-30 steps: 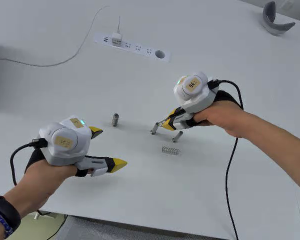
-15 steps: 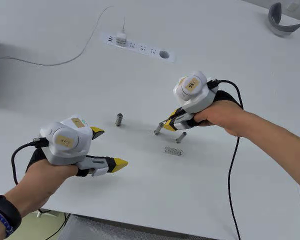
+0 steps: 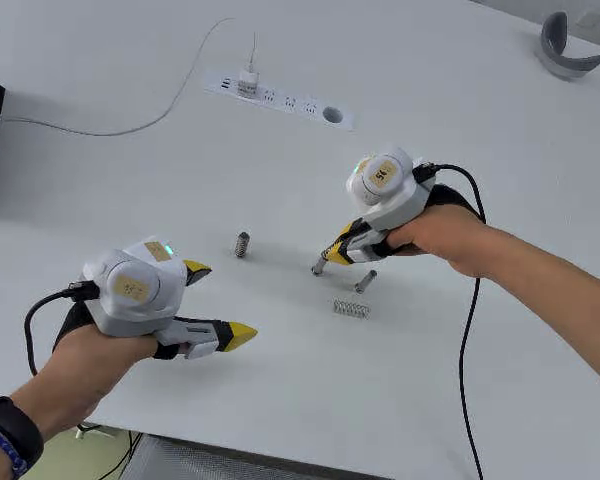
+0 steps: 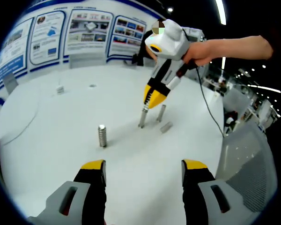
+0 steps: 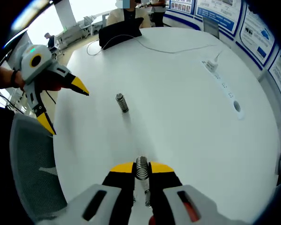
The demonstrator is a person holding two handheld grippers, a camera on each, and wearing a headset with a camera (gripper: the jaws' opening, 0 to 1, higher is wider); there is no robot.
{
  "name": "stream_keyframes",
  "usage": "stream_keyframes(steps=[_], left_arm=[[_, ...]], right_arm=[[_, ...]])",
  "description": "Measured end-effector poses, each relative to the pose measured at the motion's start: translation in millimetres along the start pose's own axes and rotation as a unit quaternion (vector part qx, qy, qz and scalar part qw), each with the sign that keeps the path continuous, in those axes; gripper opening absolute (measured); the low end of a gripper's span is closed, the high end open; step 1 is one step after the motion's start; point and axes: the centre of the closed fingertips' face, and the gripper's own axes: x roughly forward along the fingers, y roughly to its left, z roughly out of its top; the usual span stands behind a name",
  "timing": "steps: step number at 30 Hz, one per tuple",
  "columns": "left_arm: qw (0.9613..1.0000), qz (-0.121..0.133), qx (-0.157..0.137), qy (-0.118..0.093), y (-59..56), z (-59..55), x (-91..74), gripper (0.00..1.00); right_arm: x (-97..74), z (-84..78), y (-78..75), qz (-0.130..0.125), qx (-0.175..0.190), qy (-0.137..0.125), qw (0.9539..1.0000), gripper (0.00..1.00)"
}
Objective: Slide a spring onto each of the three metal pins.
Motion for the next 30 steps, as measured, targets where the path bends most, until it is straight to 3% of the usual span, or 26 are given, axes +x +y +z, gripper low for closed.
stream_keyframes(steps=[30], left_arm=[[1.0, 0.003, -0.006, 0.003, 2.8, -3.9, -4.2, 0.65]], right_arm=[[21.2, 0.0, -0.6, 0.0, -0.013, 0.009, 0.9999, 0.13]])
